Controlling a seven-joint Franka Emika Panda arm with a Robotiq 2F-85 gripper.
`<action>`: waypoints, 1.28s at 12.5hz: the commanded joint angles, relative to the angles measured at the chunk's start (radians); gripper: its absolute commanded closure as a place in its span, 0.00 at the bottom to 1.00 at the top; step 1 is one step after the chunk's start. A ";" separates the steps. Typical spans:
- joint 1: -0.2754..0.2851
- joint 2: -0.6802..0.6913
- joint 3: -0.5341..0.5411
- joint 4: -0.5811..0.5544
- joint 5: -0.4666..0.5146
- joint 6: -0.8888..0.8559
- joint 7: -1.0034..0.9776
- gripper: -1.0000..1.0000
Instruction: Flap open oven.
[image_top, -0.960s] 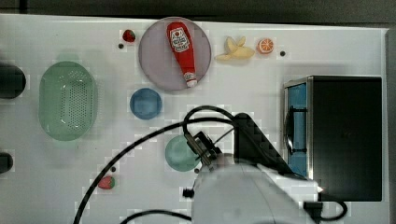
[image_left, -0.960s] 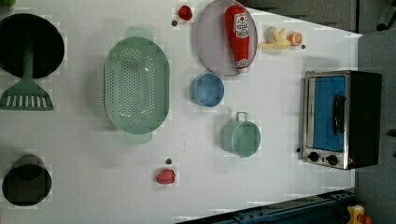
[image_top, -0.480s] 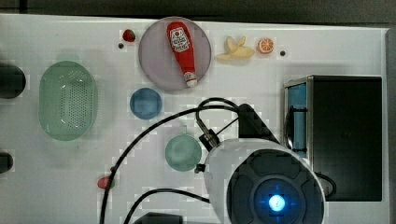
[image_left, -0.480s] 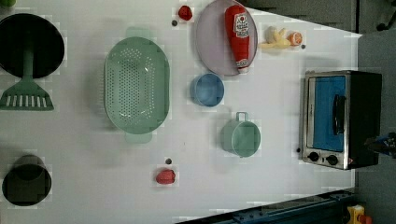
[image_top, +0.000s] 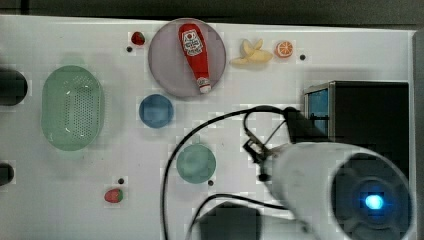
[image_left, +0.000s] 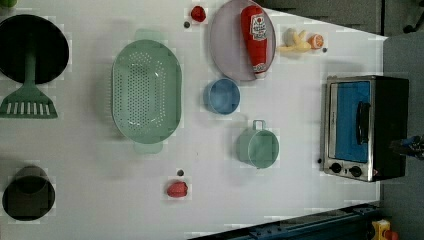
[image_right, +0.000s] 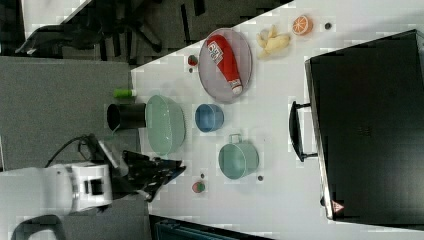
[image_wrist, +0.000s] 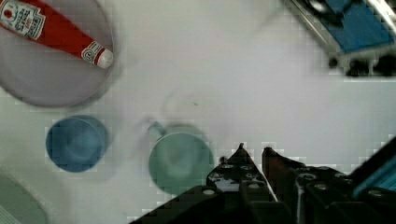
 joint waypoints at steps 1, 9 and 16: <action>-0.049 0.022 -0.071 -0.036 -0.030 0.073 -0.384 0.82; -0.074 0.206 -0.225 -0.081 -0.106 0.407 -0.875 0.82; -0.073 0.386 -0.260 -0.091 -0.098 0.585 -0.946 0.82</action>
